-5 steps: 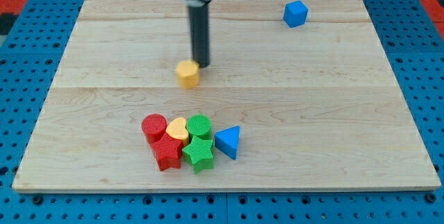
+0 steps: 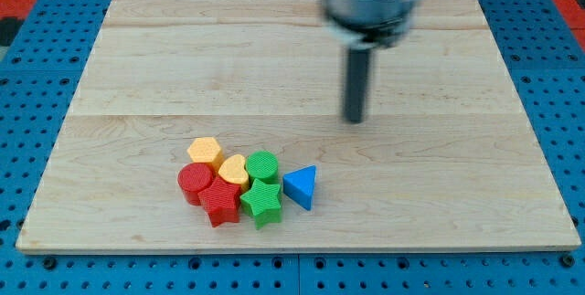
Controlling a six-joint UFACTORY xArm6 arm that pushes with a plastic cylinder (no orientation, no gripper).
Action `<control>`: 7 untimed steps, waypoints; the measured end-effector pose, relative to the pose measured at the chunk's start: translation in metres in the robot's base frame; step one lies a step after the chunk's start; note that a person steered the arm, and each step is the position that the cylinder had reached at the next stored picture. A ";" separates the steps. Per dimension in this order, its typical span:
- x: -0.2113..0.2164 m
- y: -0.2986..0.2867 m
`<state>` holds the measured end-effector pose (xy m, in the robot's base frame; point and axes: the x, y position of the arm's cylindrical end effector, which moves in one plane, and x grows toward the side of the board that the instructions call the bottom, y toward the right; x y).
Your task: Slightly move the blue cube towards the group of blocks
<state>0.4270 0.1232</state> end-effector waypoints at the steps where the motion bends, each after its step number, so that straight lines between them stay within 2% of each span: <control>1: -0.070 0.114; 2: -0.153 0.108; 3: -0.189 0.102; 4: -0.164 0.022; 5: -0.166 -0.002; 6: -0.185 0.004; 7: -0.143 -0.049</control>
<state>0.2837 0.0746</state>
